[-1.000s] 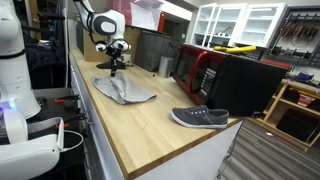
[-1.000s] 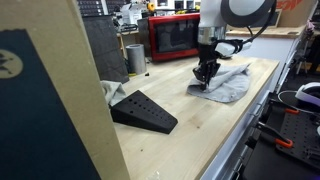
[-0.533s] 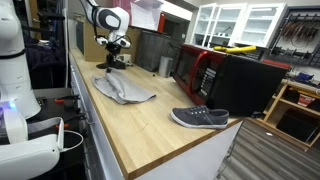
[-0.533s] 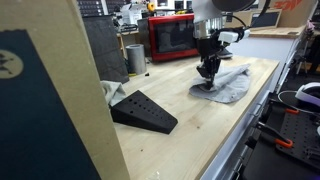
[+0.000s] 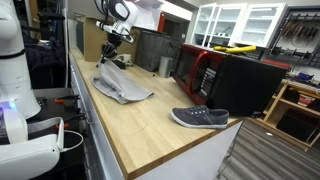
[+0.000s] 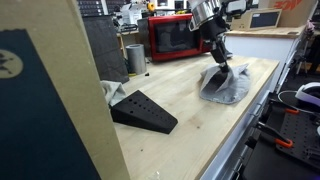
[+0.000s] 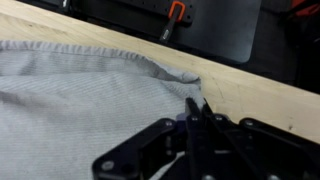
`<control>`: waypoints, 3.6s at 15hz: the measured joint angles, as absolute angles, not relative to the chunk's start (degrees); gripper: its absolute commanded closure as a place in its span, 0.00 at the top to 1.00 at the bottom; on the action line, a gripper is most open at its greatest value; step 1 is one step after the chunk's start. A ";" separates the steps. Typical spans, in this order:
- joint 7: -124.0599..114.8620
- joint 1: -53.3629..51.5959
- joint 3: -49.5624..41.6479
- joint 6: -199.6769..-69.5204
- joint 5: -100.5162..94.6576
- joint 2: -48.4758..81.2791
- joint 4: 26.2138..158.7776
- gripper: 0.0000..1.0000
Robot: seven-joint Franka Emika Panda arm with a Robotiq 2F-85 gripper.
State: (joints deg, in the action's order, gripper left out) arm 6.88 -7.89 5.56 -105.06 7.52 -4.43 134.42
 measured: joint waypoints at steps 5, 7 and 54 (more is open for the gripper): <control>17.08 -6.60 4.43 -92.67 7.24 -3.55 129.86 0.01; 18.61 -6.10 4.40 -90.34 6.86 -2.70 128.49 0.01; 43.17 8.83 -8.68 -130.93 7.58 3.00 135.60 1.00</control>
